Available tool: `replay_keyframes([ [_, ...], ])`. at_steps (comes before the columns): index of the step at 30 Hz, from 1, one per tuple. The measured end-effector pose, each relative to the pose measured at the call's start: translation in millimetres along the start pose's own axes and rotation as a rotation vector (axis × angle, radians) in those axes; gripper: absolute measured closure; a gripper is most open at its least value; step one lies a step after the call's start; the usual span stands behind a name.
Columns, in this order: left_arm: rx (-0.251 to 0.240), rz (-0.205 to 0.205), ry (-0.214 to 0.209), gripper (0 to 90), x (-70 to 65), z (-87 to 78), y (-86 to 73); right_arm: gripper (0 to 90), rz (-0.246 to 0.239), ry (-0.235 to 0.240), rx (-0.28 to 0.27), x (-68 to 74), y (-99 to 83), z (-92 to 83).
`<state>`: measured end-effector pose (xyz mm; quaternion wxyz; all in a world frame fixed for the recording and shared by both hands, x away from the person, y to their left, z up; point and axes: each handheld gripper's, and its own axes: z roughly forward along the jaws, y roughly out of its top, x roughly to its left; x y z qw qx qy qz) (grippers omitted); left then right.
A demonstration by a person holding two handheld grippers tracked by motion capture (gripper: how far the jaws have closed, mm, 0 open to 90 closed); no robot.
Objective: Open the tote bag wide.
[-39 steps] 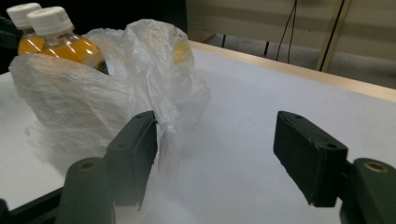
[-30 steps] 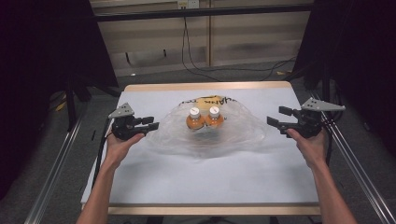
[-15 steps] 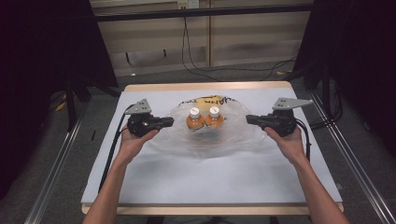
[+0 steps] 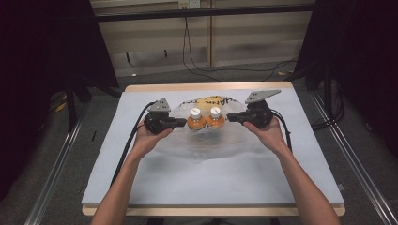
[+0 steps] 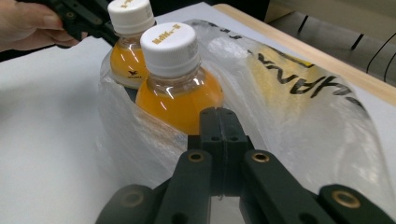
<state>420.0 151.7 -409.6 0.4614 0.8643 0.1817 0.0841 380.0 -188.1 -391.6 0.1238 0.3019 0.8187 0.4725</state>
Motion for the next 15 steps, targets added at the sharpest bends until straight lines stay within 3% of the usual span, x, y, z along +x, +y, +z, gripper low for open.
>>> replay_keyframes([
  [5, 0.05, -0.01, 0.0, 89.4, 2.9, 11.3, -2.9, 90.0, 0.004, -0.017, 0.056, -5.0, -4.6, 16.1],
  [10, 0.136, 0.027, 0.006, 89.4, 0.9, 25.2, -7.8, 90.0, -0.008, -0.018, 0.134, -8.5, -11.1, 33.4],
  [13, 0.162, 0.025, 0.008, 89.1, 1.9, 31.3, -11.3, 90.0, -0.002, -0.016, 0.174, -12.5, -17.8, 42.3],
  [15, 0.197, 0.052, 0.013, 88.7, 1.5, 34.8, -12.8, 90.0, 0.0, -0.009, 0.194, -14.7, -21.9, 46.1],
])
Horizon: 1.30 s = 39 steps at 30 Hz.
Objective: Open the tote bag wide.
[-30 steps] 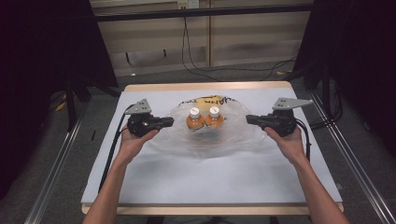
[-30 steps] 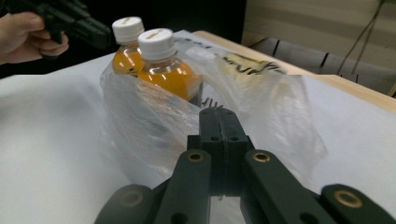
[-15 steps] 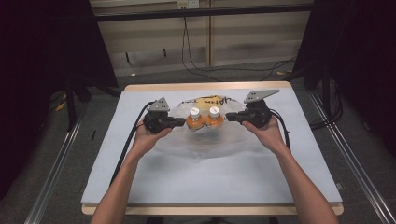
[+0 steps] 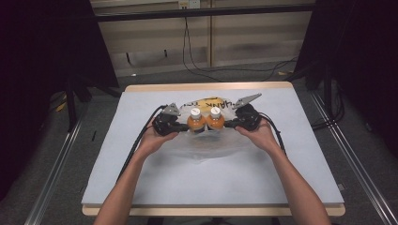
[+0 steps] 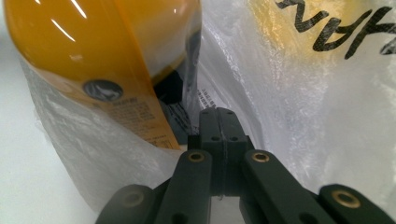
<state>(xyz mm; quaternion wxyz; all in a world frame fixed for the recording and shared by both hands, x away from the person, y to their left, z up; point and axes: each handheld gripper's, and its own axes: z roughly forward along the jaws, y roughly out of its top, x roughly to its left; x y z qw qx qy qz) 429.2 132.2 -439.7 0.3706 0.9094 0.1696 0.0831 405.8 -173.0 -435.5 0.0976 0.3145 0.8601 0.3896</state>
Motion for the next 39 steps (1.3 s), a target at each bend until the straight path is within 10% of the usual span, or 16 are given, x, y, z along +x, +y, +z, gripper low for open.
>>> replay_keyframes([
  [17, 0.103, 0.025, 0.038, 89.4, -4.6, 19.3, -13.2, 90.0, -0.026, -0.005, 0.124, -2.1, -28.1, 22.1],
  [39, 0.206, 0.027, 0.14, 90.0, 20.2, 3.8, -36.4, 90.0, -0.069, -0.15, 0.222, -17.4, -32.1, 13.8],
])
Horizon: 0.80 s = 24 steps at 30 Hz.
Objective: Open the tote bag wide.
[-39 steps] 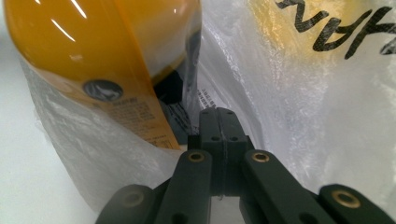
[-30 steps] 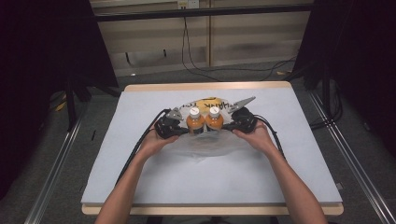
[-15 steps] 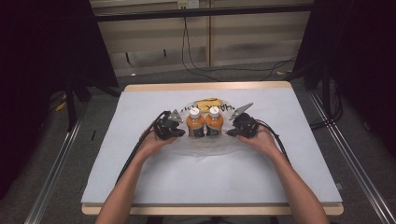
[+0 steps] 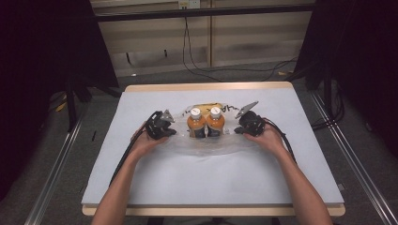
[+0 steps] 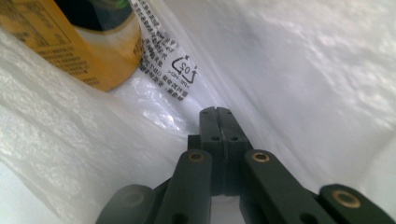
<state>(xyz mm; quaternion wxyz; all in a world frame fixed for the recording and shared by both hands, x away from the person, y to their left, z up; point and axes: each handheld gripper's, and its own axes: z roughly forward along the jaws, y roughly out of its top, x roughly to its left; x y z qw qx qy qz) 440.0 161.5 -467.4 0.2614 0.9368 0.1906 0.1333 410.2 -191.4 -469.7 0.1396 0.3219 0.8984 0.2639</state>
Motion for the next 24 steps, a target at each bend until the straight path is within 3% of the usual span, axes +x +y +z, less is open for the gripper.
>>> replay_keyframes([
  [3, 0.01, 0.002, 0.004, 90.0, 0.1, -0.9, -1.1, 90.0, -0.028, -0.02, 0.012, -0.4, -0.1, -0.6],
  [8, 0.028, 0.01, 0.038, 90.0, 1.7, -2.5, -4.0, 90.0, -0.033, -0.046, 0.014, -2.1, -1.0, -1.8],
  [10, 0.023, -0.001, 0.033, 90.0, 4.1, -3.5, -7.0, 90.0, -0.055, -0.107, 0.049, -6.1, -3.4, -4.1],
  [11, 0.021, -0.007, 0.026, 90.0, 5.8, -4.2, -8.4, 90.0, -0.037, -0.109, 0.047, -9.0, -7.3, -4.6],
  [13, 0.009, -0.013, 0.033, 90.0, 5.9, -3.8, -9.6, 90.0, 0.033, -0.066, 0.022, -18.1, -14.2, -8.1],
  [19, 0.024, -0.008, 0.034, 90.0, 6.8, -5.0, -9.8, 90.0, 0.029, -0.094, 0.04, -21.0, -18.0, -11.1],
  [22, 0.025, -0.01, 0.051, 90.0, 8.4, -5.9, -12.3, 90.0, -0.011, -0.117, 0.062, -22.1, -18.8, -12.5],
  [24, 0.017, -0.022, 0.03, 90.0, 10.8, -6.6, -14.2, 90.0, 0.004, -0.128, 0.064, -23.7, -20.8, -13.3],
])
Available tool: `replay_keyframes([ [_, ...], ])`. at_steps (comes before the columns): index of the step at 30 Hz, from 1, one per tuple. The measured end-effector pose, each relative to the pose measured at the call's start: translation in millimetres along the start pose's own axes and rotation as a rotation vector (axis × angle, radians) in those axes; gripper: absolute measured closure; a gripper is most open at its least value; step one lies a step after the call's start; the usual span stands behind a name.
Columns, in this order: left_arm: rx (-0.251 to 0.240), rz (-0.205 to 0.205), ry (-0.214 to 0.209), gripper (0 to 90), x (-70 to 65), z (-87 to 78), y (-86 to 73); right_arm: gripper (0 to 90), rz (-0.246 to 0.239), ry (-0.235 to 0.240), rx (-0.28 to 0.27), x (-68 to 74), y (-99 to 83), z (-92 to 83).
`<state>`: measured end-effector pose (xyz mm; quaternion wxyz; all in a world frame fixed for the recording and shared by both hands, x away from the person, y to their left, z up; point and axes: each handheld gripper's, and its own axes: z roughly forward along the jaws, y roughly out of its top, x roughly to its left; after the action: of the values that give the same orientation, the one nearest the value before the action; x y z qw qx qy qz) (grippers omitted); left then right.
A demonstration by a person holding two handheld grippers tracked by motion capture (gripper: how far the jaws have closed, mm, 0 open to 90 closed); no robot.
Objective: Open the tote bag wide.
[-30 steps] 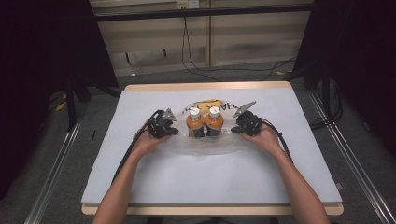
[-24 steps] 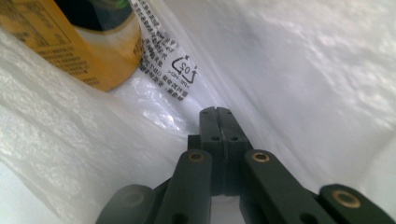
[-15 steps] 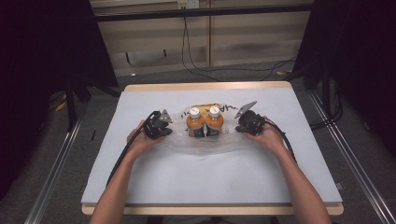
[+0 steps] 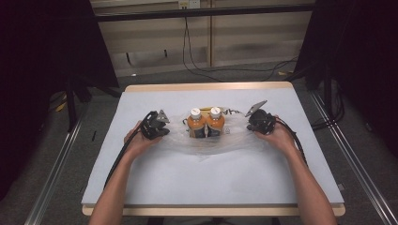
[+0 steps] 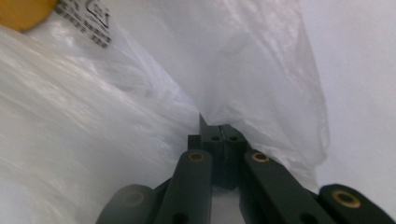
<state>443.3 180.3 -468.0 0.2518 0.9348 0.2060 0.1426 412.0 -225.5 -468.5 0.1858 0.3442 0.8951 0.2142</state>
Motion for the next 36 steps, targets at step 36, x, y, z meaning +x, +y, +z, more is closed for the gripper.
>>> replay_keyframes([
  [36, 0.07, 0.056, 0.072, 90.0, 5.8, -6.8, -7.7, 90.0, -0.053, 0.061, 0.023, -14.0, -19.2, -12.7],
])
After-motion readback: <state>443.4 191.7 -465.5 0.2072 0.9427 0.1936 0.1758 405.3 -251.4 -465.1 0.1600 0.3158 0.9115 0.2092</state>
